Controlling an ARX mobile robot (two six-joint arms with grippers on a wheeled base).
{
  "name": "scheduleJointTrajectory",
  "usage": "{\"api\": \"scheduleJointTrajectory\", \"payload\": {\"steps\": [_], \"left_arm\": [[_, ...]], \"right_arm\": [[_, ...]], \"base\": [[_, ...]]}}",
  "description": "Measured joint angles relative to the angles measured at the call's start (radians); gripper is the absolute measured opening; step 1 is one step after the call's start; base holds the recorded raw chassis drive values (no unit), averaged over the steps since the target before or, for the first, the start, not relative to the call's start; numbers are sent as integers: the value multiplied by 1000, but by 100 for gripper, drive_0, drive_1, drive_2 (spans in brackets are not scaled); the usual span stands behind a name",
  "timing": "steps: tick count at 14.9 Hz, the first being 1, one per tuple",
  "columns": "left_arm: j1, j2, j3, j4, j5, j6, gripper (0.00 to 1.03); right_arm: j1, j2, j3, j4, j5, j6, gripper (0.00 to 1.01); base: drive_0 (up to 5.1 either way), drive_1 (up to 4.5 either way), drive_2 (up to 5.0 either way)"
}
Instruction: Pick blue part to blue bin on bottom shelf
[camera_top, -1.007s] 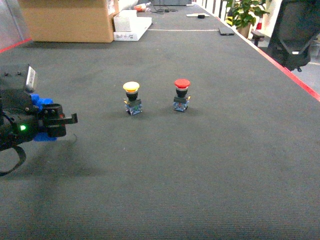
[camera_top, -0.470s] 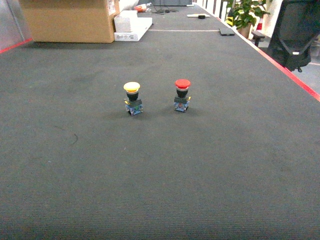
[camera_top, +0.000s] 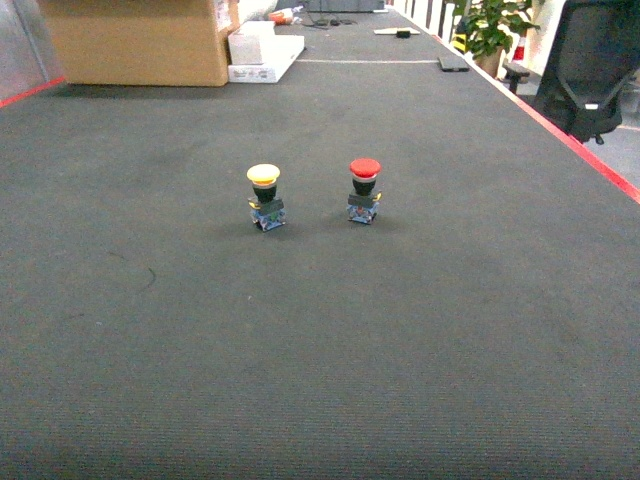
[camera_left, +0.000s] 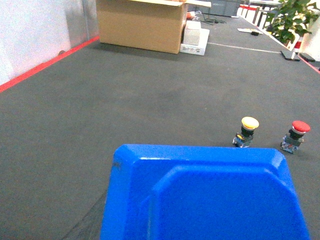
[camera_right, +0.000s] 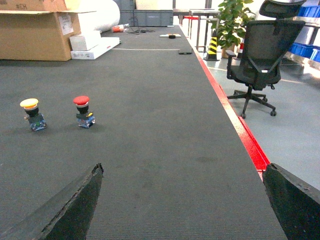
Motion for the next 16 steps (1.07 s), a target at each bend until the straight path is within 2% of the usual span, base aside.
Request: {"api": "scheduleJointTrajectory", "payload": {"steps": [2, 4, 16], "left_arm": [[-59, -91, -2, -122, -56, -26, 44], [-131, -129, -2, -181, -93, -53, 44], [-137, -130, -4, -182, -100, -61, 44]], "right_arm": [[0, 0, 0, 0, 0, 0, 98], [0, 0, 0, 0, 0, 0, 98], [0, 0, 0, -4, 0, 0, 98]], "base": [[0, 0, 0], [0, 0, 0], [0, 0, 0]]}}
